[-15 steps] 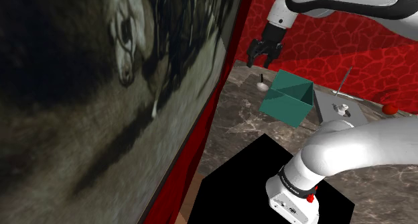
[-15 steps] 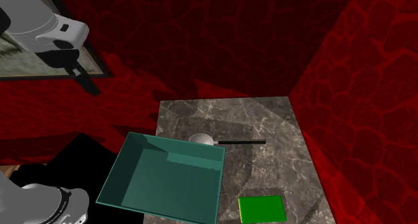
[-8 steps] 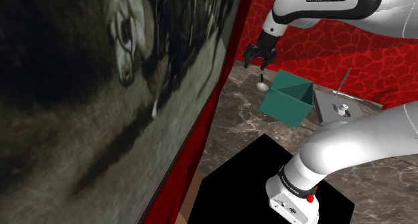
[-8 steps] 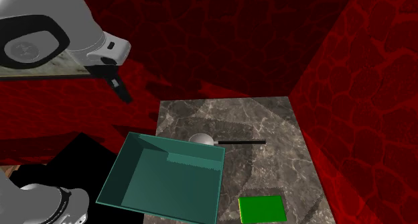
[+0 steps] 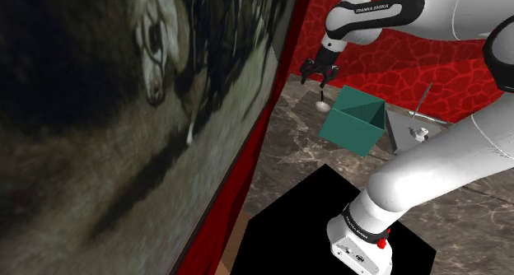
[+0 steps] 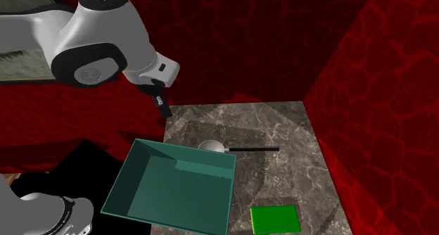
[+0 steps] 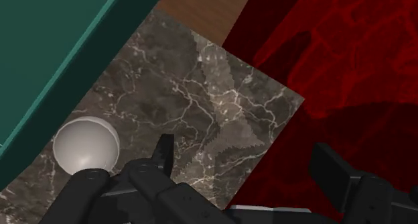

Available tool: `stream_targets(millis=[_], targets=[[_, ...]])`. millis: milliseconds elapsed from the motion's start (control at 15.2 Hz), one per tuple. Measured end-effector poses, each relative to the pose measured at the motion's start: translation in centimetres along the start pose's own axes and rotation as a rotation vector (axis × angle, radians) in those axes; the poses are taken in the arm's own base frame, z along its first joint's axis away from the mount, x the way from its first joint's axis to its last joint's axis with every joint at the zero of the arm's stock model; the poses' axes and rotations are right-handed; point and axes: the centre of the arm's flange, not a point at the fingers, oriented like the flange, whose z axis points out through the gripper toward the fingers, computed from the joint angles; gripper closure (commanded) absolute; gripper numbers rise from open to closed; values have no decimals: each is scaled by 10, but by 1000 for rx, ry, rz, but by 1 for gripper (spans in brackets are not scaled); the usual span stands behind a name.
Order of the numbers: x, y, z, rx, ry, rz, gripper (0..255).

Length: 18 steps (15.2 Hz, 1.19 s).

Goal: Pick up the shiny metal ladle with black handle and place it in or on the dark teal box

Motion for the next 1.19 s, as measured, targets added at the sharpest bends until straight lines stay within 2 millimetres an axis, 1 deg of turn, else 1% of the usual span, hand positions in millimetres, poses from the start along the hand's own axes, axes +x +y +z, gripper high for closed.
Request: stream_targets(millis=[132,264,462,726,1188], targets=[[16,13,13,-1,8,40,0],[30,32,22,-3,15,80,0],[59,56,37,-5,27,140,0],[90,90,59,-9,42,220,0],[135,155,94,-14,68,360,0]])
